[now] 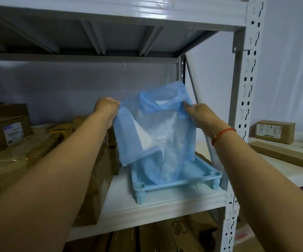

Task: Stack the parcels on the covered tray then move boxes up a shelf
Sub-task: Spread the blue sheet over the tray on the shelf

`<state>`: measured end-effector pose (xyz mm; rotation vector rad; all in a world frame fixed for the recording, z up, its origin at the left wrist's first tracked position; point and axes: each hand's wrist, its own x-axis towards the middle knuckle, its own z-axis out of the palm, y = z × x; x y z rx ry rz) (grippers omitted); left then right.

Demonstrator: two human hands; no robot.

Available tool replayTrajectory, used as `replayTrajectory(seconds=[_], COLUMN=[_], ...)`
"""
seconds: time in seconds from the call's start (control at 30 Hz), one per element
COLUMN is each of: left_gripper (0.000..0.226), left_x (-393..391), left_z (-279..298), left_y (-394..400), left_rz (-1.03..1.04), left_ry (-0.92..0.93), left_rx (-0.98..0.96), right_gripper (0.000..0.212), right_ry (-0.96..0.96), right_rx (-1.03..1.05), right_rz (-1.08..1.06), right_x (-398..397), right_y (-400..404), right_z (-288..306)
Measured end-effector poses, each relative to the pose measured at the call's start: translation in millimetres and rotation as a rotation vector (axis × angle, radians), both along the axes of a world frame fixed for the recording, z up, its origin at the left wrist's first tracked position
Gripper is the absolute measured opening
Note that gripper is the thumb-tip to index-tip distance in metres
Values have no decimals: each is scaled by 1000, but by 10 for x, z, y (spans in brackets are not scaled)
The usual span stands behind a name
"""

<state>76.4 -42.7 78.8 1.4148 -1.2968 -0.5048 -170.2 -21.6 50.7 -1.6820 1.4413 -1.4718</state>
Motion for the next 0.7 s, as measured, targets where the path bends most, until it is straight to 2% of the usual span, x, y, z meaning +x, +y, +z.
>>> replayTrajectory(seconds=[0.07,0.13,0.23,0.33,0.4,0.43,0.5,0.57,0.6,0.7], left_gripper=[30,33,31,31,38,43,48,47,43,36], left_x=[64,78,4,-64,-76,-78,-81,-79,-67,-29], left_z=[31,45,77,104,102,92,62,47,50,44], left_y=[37,71,116,132,119,99,95,126,132,105], left_rz=[184,287,387,451,426,354,107,-88,-124,3], left_ry=[-239,-357,-518,-672,-744,-744,-734,-850,-945,-1176], left_rx=[-36,-77,-96,-110,-155,-187,-201,-63,47,340], right_gripper=[29,21,39,45,45,43,35,23,25,34], right_ry=[19,62,35,41,16,-19,-206,-396,-405,-300], right_rx=[-7,-15,-6,39,42,39,36,22,-4,-125], right_rz=[-7,-60,-165,-339,-401,-413,-352,-345,-386,-490], right_x=[-37,-47,-46,-38,-28,-39,-79,-144,-174,-220], right_y=[1,-50,-113,-151,-161,-185,-219,-245,-265,-294], right_z=[136,233,271,270,281,286,273,257,254,204])
